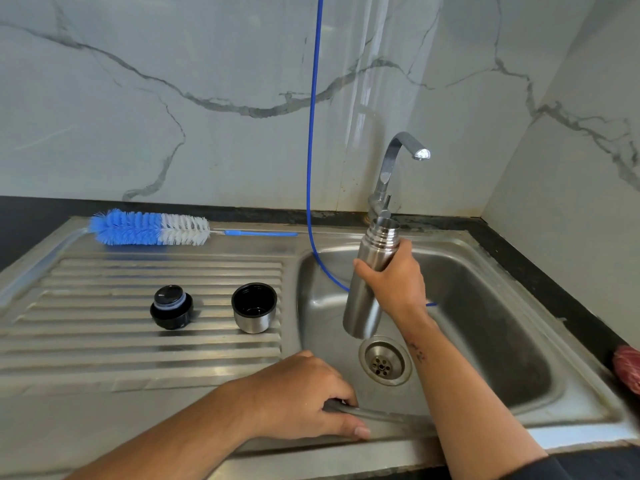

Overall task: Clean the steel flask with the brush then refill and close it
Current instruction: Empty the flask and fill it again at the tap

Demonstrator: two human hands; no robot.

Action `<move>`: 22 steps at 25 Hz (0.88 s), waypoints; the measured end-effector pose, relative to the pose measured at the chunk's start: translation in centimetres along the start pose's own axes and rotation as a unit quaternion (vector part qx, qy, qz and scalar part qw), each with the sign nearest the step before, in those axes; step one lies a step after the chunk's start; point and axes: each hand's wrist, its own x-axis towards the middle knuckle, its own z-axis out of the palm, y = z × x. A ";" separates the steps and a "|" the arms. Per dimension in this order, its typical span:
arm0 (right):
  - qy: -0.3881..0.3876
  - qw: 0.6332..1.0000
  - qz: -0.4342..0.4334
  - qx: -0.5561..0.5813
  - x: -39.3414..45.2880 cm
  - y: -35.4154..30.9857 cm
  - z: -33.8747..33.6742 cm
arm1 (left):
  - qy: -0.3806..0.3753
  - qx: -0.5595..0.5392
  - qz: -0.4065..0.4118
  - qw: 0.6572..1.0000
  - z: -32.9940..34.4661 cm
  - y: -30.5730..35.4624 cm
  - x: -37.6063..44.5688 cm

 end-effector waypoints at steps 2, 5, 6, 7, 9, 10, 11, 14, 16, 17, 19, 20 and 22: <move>0.014 1.000 -0.004 0.000 0.0 0.0 -0.3 | -0.005 -0.001 0.001 1.000 0.0 0.0 0.0; 0.041 0.999 -0.008 0.036 0.3 0.0 -1.0 | -0.002 -0.019 -0.007 1.000 0.1 -0.3 0.0; 0.037 0.999 -0.008 0.024 0.4 0.1 -1.2 | -0.002 -0.020 -0.009 1.000 0.2 -0.4 0.1; 0.029 1.000 -0.011 0.002 0.4 0.4 -1.2 | -0.002 -0.017 -0.010 1.000 0.3 -0.3 0.1; 0.007 0.998 -0.027 -0.063 0.4 1.2 -0.9 | -0.002 -0.015 -0.008 1.000 0.4 -0.4 0.1; -0.001 0.993 -0.040 -0.107 0.6 1.5 -0.9 | -0.002 -0.016 -0.006 1.000 0.3 -0.5 0.0; -0.007 0.987 -0.052 -0.154 0.9 1.9 -0.9 | -0.002 -0.018 -0.003 1.000 0.3 -0.5 0.0; -0.018 0.952 -0.057 -0.300 1.7 2.9 -0.6 | 0.001 -0.018 0.006 1.000 0.2 -0.5 0.0; -0.028 0.921 -0.065 -0.383 1.6 3.5 0.3 | 0.003 -0.016 0.007 1.000 0.1 -0.5 0.0; -0.033 0.908 -0.072 -0.410 1.5 3.8 0.8 | 0.004 -0.014 0.007 1.000 0.1 -0.5 0.0; -0.040 0.889 -0.084 -0.448 1.2 4.1 1.7 | 0.005 -0.014 0.008 1.000 0.1 -0.5 0.1; -0.044 0.878 -0.088 -0.468 1.0 4.2 2.1 | 0.003 -0.015 0.008 1.000 0.1 -0.6 0.1; -0.051 0.855 -0.097 -0.506 0.6 4.4 2.5 | 0.001 -0.015 0.008 1.000 0.2 -0.6 0.1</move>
